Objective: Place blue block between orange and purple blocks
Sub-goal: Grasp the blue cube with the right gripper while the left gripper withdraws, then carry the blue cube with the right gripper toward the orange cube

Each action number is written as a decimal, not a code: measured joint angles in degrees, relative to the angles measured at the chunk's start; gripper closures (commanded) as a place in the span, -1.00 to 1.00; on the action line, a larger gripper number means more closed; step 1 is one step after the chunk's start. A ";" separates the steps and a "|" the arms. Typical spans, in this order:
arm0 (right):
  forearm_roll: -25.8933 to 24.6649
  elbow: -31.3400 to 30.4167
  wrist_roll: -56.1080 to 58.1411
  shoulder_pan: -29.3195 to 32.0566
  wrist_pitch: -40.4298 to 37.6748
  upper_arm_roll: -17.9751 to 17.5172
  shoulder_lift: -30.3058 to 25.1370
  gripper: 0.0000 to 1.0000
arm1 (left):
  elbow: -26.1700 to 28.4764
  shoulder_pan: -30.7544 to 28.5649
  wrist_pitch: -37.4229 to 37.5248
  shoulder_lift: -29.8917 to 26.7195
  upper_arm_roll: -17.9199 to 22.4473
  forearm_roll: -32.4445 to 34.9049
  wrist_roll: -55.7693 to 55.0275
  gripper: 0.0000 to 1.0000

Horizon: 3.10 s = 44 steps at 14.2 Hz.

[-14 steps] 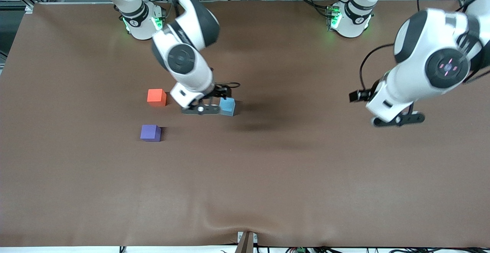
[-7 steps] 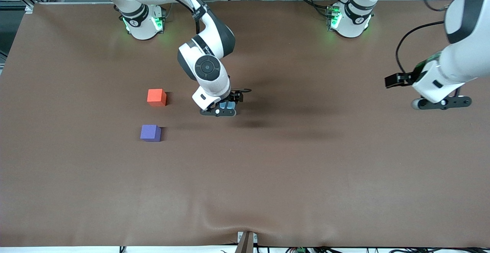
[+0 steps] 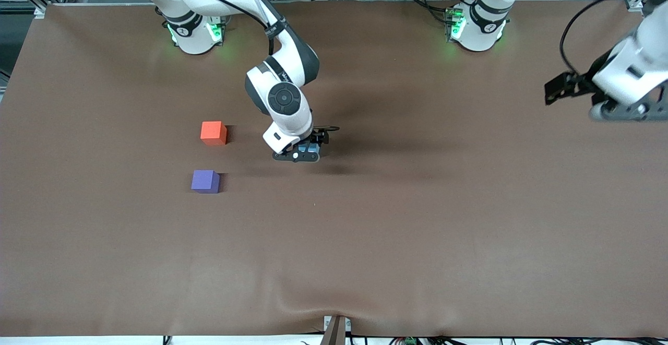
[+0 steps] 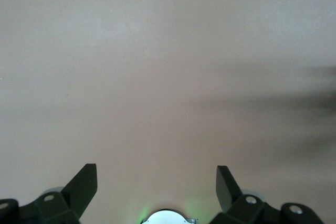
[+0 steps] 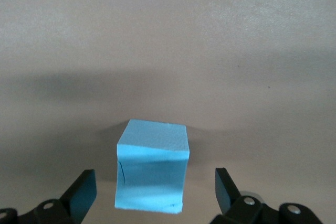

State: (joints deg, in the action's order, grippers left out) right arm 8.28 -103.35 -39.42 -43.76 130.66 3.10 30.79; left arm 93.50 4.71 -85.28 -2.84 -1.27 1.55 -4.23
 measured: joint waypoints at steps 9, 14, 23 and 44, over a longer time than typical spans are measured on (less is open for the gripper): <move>0.00 -1.14 -3.94 -1.72 2.74 -0.03 1.50 -0.91 | 0.19 -0.56 0.70 -1.97 0.14 0.00 1.66 -1.00; 0.00 -1.11 -5.33 -2.73 3.24 -0.03 1.85 1.00 | 0.29 -1.51 1.92 -1.97 0.01 0.00 5.35 -1.00; -0.43 7.55 -2.70 6.71 -22.20 1.91 -9.86 1.00 | 0.28 -1.58 1.92 -1.97 -0.83 0.00 5.27 -1.00; -0.83 -19.81 33.35 28.14 -4.68 2.04 -18.21 1.00 | -0.65 -1.20 -2.16 -0.62 -1.91 -0.20 1.09 -1.00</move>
State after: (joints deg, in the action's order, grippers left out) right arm 7.44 -123.17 -6.07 -15.62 125.98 5.14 12.59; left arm 92.85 3.51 -87.44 -3.46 -3.18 1.35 -3.14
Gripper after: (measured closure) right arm 0.529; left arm 0.000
